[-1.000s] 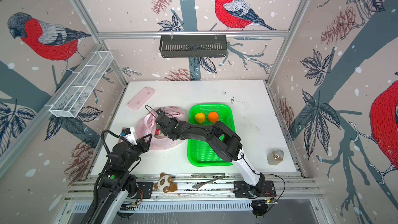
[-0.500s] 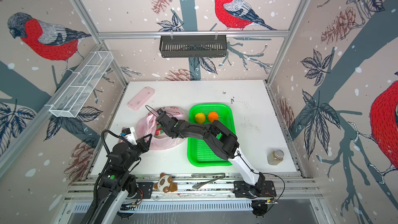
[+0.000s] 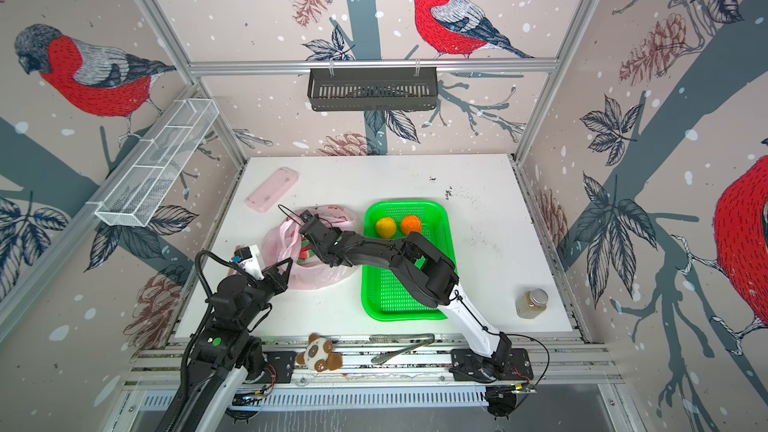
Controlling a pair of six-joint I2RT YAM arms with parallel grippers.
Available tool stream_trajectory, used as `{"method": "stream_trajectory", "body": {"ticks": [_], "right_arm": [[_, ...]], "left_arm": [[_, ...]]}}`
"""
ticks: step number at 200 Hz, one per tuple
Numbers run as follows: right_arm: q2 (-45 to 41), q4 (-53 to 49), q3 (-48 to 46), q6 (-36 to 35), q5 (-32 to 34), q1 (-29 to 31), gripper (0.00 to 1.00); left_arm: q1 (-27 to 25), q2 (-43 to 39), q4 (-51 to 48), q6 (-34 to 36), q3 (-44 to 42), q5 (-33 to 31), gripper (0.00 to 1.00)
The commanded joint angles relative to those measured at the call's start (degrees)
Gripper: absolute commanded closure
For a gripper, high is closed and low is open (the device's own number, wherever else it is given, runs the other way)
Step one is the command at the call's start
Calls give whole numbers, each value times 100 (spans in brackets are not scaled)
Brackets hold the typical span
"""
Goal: Untie the knot of the plastic bag and take out the fruit
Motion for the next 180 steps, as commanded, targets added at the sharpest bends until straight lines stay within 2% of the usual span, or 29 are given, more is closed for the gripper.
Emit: {"method": "stream_trajectory", "body": {"ticks": [1,132,180], "right_arm": [[9,33,38,-56,34,-3,80],[-356,-127,-292,-61,106,77,90],[-675,-246,-657,126,420,183,91]], "left_arm": [[-2,3,10,-1,29,-77,100],[-2,364,305,253,236,-423,100],[-2,468,515,272,189,-547,100]]}}
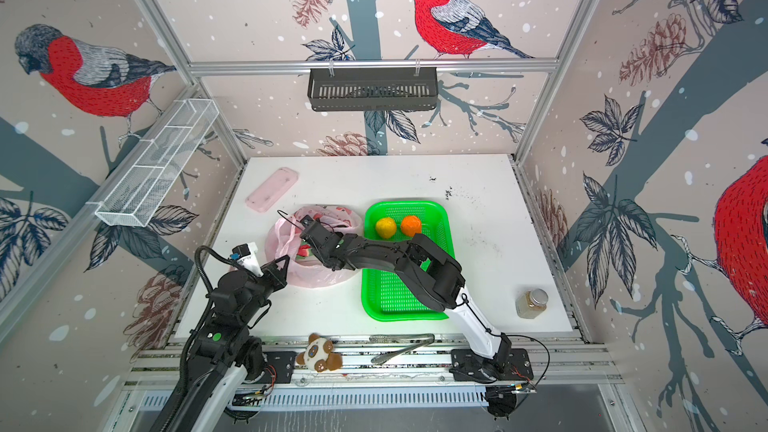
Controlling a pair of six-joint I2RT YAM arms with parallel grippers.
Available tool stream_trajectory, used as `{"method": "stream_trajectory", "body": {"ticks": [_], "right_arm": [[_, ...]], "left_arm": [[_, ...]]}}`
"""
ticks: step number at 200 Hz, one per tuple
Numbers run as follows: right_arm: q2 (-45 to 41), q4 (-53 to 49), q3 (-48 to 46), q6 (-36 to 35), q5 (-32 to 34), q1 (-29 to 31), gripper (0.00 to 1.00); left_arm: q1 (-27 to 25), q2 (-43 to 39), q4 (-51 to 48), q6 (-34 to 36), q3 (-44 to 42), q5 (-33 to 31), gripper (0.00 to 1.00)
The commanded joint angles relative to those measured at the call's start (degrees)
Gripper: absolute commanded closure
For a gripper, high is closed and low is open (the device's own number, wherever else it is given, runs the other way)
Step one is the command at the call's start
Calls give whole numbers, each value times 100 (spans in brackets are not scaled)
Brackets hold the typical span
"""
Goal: Untie the knot of the plastic bag and take out the fruit
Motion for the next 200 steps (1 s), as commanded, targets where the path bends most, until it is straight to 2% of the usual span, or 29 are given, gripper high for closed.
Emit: {"method": "stream_trajectory", "body": {"ticks": [1,83,200], "right_arm": [[-203,4,-156,246,309,34,91],[-574,-494,-723,1130,765,158,92],[-828,-665,-1074,1421,654,392,87]], "left_arm": [[-2,34,351,64,4,-134,100],[-2,-190,252,73,-98,-301,100],[-2,-724,-51,183,-7,-698,100]]}}
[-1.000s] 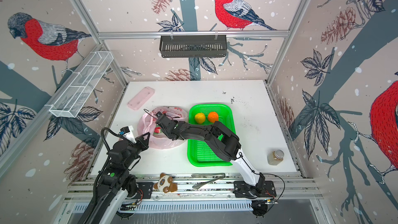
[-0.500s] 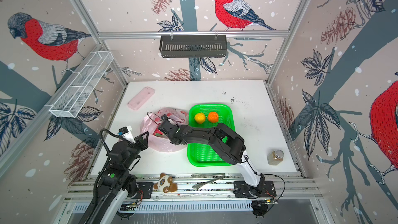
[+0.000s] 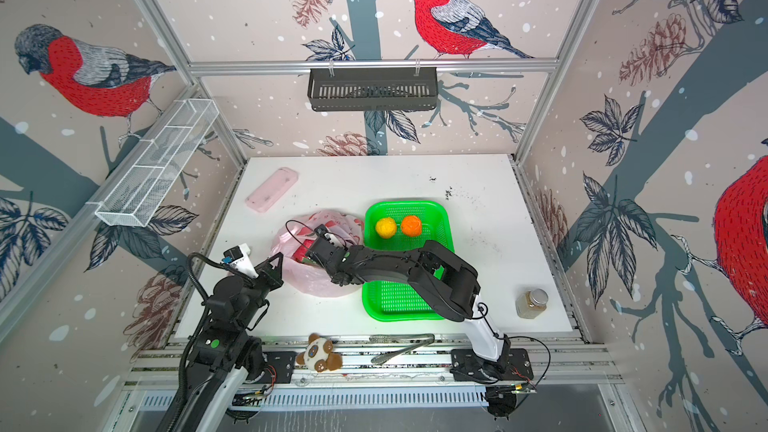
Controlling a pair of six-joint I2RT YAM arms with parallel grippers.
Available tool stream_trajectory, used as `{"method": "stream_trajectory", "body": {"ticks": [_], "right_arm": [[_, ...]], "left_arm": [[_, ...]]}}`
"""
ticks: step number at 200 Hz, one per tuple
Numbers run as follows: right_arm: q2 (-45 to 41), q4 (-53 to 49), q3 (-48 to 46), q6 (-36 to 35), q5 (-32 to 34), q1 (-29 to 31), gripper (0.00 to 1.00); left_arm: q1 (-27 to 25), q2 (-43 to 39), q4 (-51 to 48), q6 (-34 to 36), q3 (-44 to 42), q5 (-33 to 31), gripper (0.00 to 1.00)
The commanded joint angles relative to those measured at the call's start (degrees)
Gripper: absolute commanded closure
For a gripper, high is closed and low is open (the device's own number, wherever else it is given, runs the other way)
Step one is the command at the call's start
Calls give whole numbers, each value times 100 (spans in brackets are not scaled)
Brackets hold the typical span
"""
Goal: Untie the knot of the plastic bag and take out the fruit
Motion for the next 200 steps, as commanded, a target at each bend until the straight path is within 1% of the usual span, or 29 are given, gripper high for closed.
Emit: {"method": "stream_trajectory", "body": {"ticks": [1,22,58,101,138,162,200], "right_arm": [[-39,-116,-25,119,57,57,87],[-65,-134,-21,147,69,89,83],[-156,-152,32,105,65,111,69],[-305,-281,184,-12,26,111,61],[-421,-324,314,-148,-101,103,59],[-397,-282,472,-263,-403,63,57],[-281,-144,737,-276,-923,-36,56]], "left_arm": [[-2,-83,-27,89,72,-198,100],[2,-82,-53,88,55,-178,100],[-2,-158,-166,108,70,-163,100],[-2,-310,-267,75,38,-164,100],[-2,-350,-277,68,13,-137,100],[-2,-430,-308,45,-44,-136,100],[-2,-805,-481,-54,-152,-155,100]]}}
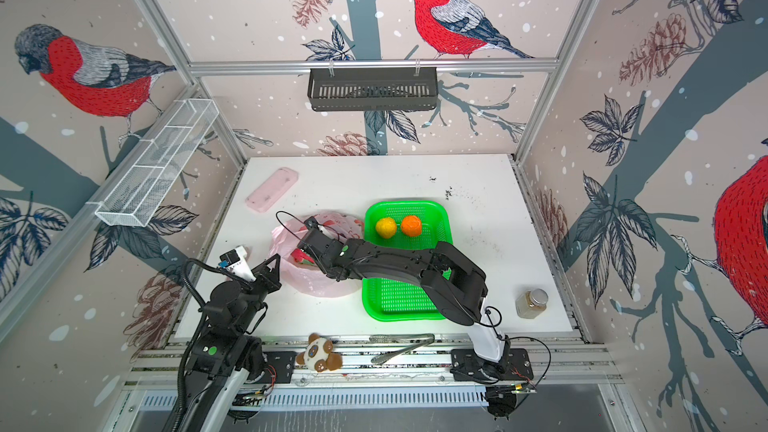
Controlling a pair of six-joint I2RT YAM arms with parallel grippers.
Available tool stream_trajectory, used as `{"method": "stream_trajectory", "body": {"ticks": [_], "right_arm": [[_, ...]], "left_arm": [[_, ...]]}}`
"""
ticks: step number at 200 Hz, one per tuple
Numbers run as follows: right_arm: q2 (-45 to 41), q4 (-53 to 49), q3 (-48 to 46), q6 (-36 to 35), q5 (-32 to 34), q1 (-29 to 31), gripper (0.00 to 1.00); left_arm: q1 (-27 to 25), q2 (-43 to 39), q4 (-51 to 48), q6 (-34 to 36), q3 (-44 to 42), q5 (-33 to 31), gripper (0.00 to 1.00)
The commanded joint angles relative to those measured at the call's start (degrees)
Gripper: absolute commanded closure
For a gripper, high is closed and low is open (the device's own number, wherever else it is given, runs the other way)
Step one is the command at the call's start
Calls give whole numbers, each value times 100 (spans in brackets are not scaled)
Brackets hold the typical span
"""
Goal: Untie the knot of the plastic bag and take out the fruit
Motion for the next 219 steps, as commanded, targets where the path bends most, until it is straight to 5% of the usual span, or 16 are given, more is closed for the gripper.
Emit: {"method": "stream_trajectory", "body": {"ticks": [1,81,219], "right_arm": [[67,128,170,-104,-423,-46,55],[691,77,1055,-9,-1500,-281,46],[911,-258,1431,-481,-2085,-497,24]], "left_arm": [[0,-190,-87,-89,-50,-106,100],[0,-355,-23,-141,-144,-97,100],[0,-276,68,55,51,-251,100]]}}
